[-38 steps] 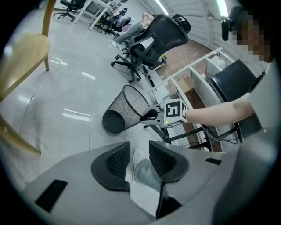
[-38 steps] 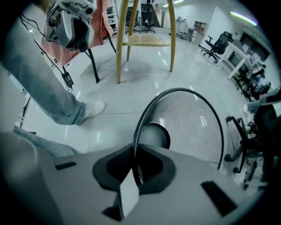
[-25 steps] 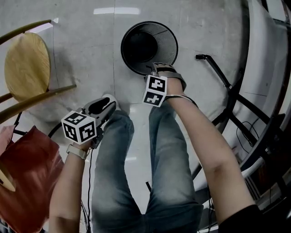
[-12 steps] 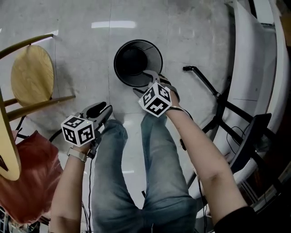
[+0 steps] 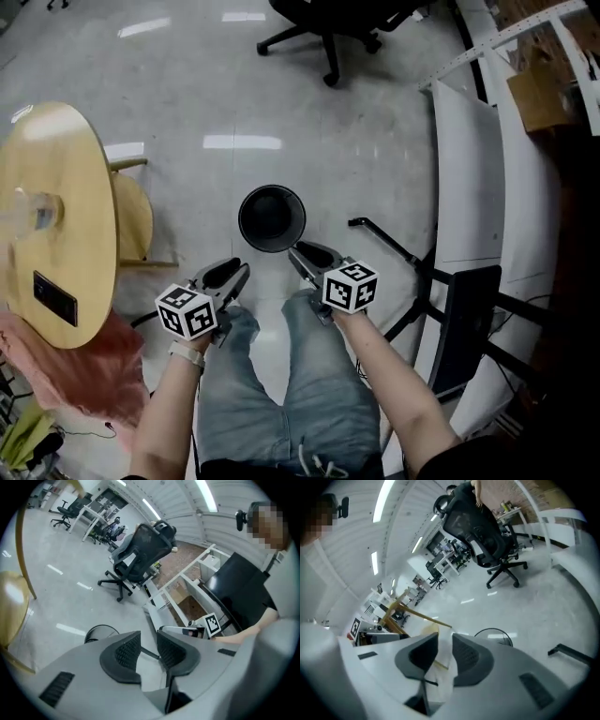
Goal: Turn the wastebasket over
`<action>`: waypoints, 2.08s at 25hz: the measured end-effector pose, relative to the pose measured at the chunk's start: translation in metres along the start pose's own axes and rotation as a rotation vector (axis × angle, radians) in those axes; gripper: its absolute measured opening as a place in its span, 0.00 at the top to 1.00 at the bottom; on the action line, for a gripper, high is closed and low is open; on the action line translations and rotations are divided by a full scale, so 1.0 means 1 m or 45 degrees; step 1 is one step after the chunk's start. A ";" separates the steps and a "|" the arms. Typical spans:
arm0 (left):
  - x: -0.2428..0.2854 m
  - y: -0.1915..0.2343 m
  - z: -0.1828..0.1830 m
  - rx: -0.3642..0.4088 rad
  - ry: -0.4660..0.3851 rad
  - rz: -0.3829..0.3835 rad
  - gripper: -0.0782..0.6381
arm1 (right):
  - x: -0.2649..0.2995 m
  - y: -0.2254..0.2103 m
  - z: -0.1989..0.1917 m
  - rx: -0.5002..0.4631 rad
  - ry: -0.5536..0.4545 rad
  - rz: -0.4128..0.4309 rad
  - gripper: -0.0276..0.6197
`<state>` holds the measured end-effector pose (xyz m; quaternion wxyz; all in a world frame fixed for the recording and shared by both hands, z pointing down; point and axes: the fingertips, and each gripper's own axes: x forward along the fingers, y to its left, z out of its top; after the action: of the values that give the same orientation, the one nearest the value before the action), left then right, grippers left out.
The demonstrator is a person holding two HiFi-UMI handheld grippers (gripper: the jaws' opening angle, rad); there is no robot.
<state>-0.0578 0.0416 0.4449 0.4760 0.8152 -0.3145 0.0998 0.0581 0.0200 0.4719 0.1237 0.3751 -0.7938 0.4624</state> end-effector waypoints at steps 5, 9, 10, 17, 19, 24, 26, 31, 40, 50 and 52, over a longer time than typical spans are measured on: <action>-0.028 -0.075 0.040 0.050 -0.078 -0.030 0.84 | -0.065 0.062 0.048 0.090 -0.151 0.086 0.94; -0.056 -0.135 0.070 0.057 -0.186 -0.095 0.86 | -0.109 0.112 0.080 0.097 -0.236 0.161 0.94; -0.063 -0.151 0.081 0.080 -0.216 -0.128 0.87 | -0.118 0.124 0.091 0.079 -0.259 0.182 0.94; -0.107 -0.228 0.150 0.219 -0.314 -0.186 0.87 | -0.178 0.198 0.164 -0.051 -0.398 0.284 0.94; -0.120 -0.245 0.172 0.216 -0.358 -0.221 0.87 | -0.191 0.220 0.181 -0.101 -0.433 0.312 0.94; -0.142 -0.292 0.204 0.332 -0.412 -0.293 0.87 | -0.214 0.266 0.208 -0.230 -0.512 0.376 0.94; -0.150 -0.308 0.214 0.386 -0.439 -0.316 0.87 | -0.223 0.281 0.220 -0.252 -0.559 0.408 0.94; -0.163 -0.326 0.228 0.445 -0.514 -0.342 0.87 | -0.231 0.299 0.233 -0.327 -0.614 0.428 0.94; -0.179 -0.315 0.255 0.379 -0.595 -0.322 0.87 | -0.227 0.297 0.246 -0.353 -0.612 0.384 0.95; -0.187 -0.319 0.280 0.442 -0.610 -0.328 0.87 | -0.229 0.302 0.270 -0.324 -0.641 0.392 0.95; -0.188 -0.321 0.283 0.484 -0.603 -0.304 0.87 | -0.229 0.306 0.273 -0.338 -0.645 0.391 0.95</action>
<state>-0.0481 -0.0051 -0.0202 0.2372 0.9212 -0.2944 -0.0923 0.0399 -0.0068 0.0031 -0.1013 0.3346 -0.9001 0.2599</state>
